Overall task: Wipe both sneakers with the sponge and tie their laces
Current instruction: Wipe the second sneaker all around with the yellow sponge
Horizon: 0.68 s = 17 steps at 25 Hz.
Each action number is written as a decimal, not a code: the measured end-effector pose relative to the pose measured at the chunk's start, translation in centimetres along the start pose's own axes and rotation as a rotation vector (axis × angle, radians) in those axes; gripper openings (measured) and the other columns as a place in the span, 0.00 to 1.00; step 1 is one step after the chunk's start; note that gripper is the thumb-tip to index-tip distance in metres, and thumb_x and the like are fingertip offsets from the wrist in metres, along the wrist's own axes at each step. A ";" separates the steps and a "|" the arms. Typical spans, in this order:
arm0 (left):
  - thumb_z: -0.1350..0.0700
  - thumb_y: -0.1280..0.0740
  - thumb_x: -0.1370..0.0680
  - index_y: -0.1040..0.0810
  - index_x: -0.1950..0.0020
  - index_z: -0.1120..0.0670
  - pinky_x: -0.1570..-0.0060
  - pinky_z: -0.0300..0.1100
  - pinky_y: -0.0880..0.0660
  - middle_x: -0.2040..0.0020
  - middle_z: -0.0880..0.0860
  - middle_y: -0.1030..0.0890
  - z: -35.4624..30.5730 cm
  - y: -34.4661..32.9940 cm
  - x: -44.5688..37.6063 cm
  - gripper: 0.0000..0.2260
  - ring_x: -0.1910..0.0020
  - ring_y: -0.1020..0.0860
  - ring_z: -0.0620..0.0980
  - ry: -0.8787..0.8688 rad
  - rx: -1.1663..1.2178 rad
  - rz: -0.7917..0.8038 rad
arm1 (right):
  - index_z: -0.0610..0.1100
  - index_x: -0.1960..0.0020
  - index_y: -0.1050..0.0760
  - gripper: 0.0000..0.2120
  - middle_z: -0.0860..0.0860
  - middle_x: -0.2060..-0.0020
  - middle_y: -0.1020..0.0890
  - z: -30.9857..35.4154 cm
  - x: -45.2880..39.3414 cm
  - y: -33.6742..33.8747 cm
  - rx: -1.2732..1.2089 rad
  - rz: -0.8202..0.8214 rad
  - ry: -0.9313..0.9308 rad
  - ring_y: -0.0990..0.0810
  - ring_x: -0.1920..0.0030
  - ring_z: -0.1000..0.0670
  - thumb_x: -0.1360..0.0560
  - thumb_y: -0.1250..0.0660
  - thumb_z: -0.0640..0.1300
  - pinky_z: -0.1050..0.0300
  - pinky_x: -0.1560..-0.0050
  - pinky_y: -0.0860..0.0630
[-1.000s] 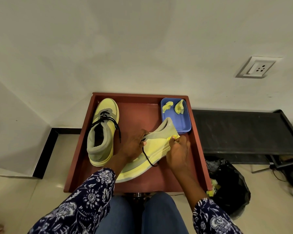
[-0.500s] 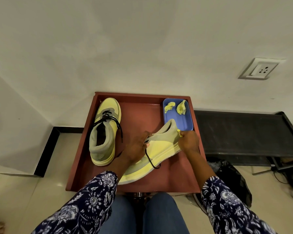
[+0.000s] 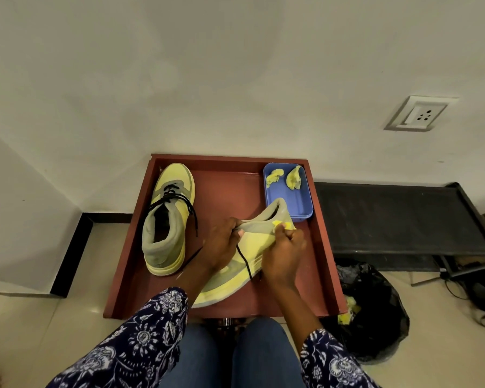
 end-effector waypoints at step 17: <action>0.66 0.40 0.22 0.26 0.51 0.63 0.44 0.32 0.39 0.43 0.58 0.28 0.3 -0.5 0.8 0.04 0.44 0.30 0.49 0.046 -0.004 0.108 | 0.38 0.43 0.21 0.15 0.45 0.56 0.25 -5.4 5.0 2.4 0.002 0.147 0.129 0.23 0.55 0.45 0.27 0.39 0.32 0.69 0.51 0.33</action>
Point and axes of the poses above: each hand's wrist, its own x-axis away from the middle knuckle, its own y-axis out of the back of the hand, z = x × y, the point moved 3 cm from there along -x, towards the middle knuckle
